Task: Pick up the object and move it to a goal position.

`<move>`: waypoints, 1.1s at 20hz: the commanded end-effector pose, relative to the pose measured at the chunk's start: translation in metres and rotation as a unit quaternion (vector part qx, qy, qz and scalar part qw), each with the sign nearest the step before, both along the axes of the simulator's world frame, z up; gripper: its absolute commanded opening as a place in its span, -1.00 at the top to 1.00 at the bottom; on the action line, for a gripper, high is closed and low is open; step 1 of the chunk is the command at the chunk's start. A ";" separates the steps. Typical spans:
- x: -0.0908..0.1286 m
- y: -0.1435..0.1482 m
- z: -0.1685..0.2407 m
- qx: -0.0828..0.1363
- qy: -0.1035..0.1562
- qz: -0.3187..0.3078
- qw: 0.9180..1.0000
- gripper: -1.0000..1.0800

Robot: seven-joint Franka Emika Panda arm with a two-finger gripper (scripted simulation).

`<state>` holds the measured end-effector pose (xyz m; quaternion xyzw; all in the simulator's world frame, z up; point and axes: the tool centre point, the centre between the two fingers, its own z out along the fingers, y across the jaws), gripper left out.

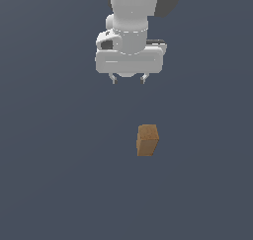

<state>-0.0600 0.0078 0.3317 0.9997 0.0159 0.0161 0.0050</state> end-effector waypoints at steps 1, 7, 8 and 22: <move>0.000 0.000 0.000 0.000 0.000 0.000 1.000 -0.92; 0.003 0.017 -0.002 0.009 -0.001 0.008 1.000 -0.92; 0.004 0.022 -0.003 0.012 -0.001 0.010 1.000 -0.92; 0.008 0.029 -0.007 0.017 0.000 -0.011 1.000 -0.92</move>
